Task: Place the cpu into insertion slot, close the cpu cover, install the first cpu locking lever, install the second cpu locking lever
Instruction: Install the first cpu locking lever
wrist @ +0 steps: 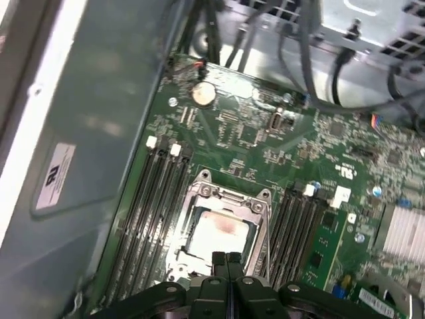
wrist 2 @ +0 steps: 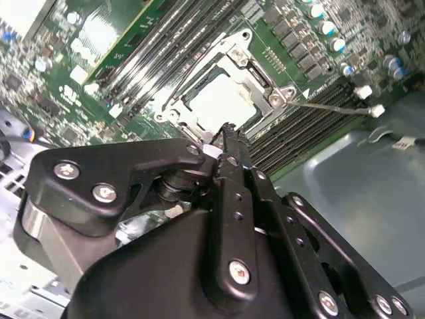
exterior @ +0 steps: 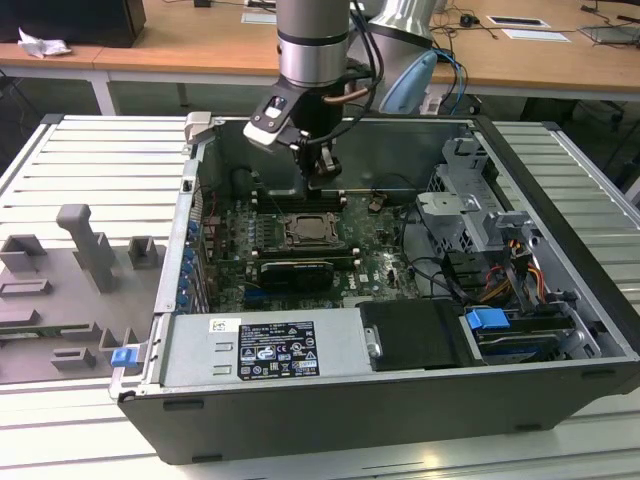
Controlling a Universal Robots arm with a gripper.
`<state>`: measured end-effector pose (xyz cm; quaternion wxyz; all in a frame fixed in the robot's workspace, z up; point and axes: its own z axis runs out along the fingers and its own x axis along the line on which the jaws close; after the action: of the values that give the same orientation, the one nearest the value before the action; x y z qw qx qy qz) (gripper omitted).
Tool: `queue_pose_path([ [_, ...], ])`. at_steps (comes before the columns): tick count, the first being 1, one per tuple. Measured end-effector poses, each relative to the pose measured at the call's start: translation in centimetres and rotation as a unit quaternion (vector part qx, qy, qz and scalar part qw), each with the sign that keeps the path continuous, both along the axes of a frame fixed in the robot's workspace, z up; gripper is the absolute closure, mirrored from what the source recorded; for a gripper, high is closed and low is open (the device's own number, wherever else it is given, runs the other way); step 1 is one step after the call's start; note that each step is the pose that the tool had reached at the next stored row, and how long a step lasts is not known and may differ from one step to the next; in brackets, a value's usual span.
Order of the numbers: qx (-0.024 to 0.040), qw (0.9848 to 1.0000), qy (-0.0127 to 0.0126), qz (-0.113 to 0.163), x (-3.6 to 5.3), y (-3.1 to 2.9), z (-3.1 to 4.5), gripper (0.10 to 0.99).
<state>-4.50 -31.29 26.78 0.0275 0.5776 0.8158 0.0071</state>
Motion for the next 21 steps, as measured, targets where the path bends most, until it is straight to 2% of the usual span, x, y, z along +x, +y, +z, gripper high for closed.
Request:
queue_pose_path([
  [4,-0.0007,0.9989,-0.0001,0.046,-0.01,0.0,0.0,0.98],
  [7,-0.0007,0.9973,-0.0001,0.074,0.0,0.0,-0.01,0.98],
  [9,-0.0007,0.9956,-0.0001,0.094,0.0,0.0,-0.01,0.98],
  [10,-0.0007,0.9941,-0.0001,0.108,0.0,0.0,-0.02,0.98],
  [13,-0.0007,0.9876,-0.0001,0.157,0.0,0.0,-0.04,0.98],
  [16,-0.0007,0.9848,-0.0001,0.174,0.0,0.0,-0.04,0.98],
  [21,-0.0006,0.9816,-0.0001,0.191,0.0,0.0,-0.04,0.98],
])
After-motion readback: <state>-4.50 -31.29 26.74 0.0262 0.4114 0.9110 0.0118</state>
